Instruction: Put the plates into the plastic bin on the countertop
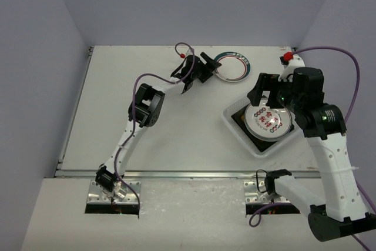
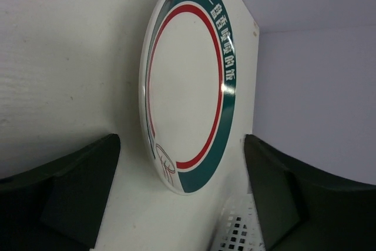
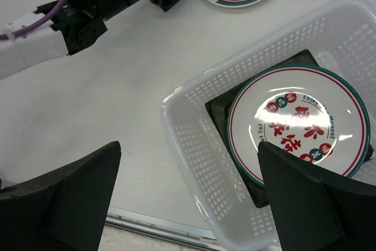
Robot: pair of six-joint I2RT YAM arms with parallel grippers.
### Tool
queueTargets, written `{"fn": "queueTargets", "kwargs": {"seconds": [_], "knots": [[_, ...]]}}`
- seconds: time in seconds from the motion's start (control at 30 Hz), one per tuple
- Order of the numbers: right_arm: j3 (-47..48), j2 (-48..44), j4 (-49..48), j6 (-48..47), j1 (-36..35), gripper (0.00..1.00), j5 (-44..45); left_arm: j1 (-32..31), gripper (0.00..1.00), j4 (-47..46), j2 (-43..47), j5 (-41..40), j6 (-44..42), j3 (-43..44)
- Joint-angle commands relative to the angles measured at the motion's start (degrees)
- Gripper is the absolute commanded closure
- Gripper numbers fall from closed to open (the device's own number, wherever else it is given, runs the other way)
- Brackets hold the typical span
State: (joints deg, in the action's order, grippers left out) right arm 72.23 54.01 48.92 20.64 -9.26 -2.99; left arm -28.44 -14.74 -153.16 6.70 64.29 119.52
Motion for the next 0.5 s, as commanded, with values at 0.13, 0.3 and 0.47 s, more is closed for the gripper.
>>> {"fn": "queueTargets", "kwargs": {"seconds": [0.13, 0.3, 0.47], "knots": [[-0.75, -0.3, -3.53, -1.15, -2.5, 0.01, -7.06, -1.09, 0.73, 10.68, -7.01, -1.85, 2.62, 9.83], [-4.78, 0.56, -7.78, -0.54, -2.43, 0.01, -20.18, -0.43, 0.89, 5.66, -8.39, 0.23, 3.66, 10.53], [-9.4, 0.58, -12.26, 1.5, -2.48, 0.01, -24.43, 0.88, 1.0, 0.91, -7.66, 1.86, 4.05, 9.78]]}}
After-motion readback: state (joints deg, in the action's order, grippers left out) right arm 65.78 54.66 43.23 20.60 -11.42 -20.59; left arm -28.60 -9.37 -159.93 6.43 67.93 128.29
